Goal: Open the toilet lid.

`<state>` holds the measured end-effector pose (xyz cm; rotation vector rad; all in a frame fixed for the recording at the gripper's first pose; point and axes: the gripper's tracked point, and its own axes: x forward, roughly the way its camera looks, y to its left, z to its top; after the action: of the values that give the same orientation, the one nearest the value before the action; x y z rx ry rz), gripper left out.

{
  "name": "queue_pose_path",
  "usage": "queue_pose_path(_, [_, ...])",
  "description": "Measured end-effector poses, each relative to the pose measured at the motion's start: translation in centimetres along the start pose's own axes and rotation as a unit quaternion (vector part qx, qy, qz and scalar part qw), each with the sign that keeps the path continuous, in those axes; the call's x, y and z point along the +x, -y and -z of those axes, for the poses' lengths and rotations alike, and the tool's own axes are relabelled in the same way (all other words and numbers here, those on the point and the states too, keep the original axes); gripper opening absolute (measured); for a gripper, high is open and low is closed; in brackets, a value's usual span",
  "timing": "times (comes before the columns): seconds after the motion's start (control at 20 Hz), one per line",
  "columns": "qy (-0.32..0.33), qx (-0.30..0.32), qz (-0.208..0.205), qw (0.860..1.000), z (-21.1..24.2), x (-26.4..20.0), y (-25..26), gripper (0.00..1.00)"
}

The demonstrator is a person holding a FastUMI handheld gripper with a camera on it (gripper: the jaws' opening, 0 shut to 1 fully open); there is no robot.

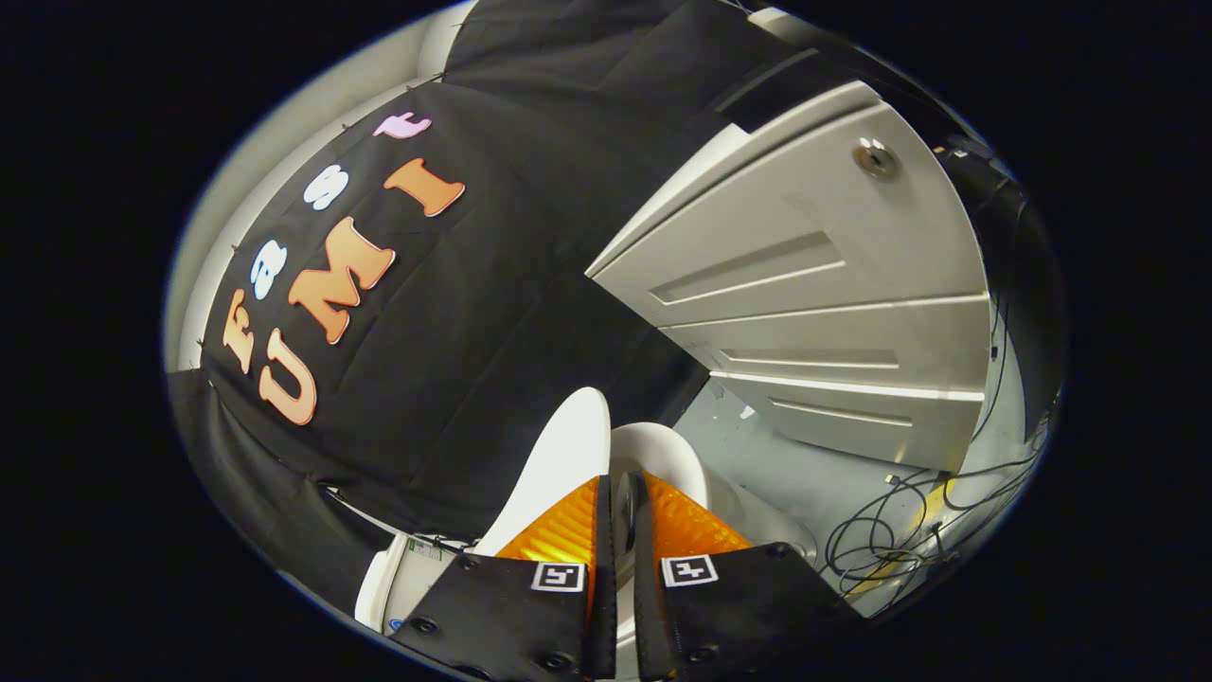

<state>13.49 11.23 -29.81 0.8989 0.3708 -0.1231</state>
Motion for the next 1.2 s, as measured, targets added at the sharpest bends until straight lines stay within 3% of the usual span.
queue_pose_path(0.3, [0.038,-0.041,0.0,0.998,-2.6,0.5,-4.1,0.16])
queue_pose_path(0.4, [0.058,-0.082,-0.01,0.995,-3.8,0.8,-6.6,0.16])
queue_pose_path(0.65, [0.082,-0.222,-0.042,0.971,-4.7,0.1,-13.7,0.16])
queue_pose_path(0.9, [0.08,-0.253,-0.078,0.961,-4.4,-0.3,-19.6,0.16])
queue_pose_path(1.2, [0.093,-0.313,-0.099,0.94,-3.8,-0.7,-25.0,0.21])
